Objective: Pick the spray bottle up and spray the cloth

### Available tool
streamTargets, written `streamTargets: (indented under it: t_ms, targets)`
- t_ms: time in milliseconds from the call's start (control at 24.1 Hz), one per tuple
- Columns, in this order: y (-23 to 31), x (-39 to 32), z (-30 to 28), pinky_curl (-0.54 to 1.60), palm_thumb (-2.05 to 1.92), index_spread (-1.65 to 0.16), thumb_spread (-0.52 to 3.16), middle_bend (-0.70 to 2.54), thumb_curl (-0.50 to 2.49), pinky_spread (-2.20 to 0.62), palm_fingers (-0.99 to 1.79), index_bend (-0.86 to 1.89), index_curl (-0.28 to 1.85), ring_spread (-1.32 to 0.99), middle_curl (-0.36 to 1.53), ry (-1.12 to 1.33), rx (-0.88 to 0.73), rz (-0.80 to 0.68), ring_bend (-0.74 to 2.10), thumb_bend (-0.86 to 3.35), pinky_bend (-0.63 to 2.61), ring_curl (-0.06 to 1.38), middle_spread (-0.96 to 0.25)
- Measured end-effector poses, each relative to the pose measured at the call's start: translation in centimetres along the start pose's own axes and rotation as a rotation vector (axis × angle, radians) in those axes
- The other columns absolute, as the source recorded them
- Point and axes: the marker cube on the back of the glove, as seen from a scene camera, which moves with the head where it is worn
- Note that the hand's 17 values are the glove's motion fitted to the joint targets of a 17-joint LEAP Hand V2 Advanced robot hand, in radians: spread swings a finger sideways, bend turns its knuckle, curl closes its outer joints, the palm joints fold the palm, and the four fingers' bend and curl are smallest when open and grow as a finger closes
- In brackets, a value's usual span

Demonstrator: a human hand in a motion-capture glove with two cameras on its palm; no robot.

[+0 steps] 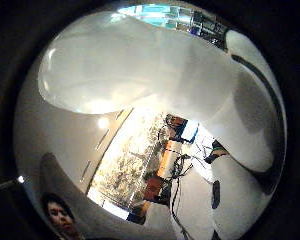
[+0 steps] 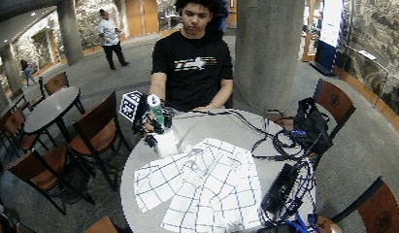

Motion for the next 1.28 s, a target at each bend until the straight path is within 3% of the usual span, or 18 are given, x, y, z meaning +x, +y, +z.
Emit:
streamTargets:
  t_ms: [373, 621, 1284]
  targets:
    - [-2.8, -5.3, -1.1, 0.34, 1.12, -0.21, 0.40, 0.38, 0.64, 0.23, 1.13, 0.29, 0.43, -0.05, 0.48, 0.151, -0.158, -0.026, 0.26, -0.02, 0.21, 0.36, -0.10]
    - [-5.0, -8.0, 0.2, 0.34, 1.11, -0.21, 0.35, 0.37, 0.66, 0.21, 1.15, 0.27, 0.45, -0.06, 0.49, 0.329, -0.292, 0.041, 0.26, -0.03, 0.21, 0.37, -0.10]
    - [-6.5, -6.8, 2.3, 0.36, 1.09, -0.20, 0.29, 0.36, 0.70, 0.18, 1.16, 0.23, 0.51, -0.07, 0.51, 0.627, -0.545, 0.233, 0.27, -0.03, 0.22, 0.38, -0.10]
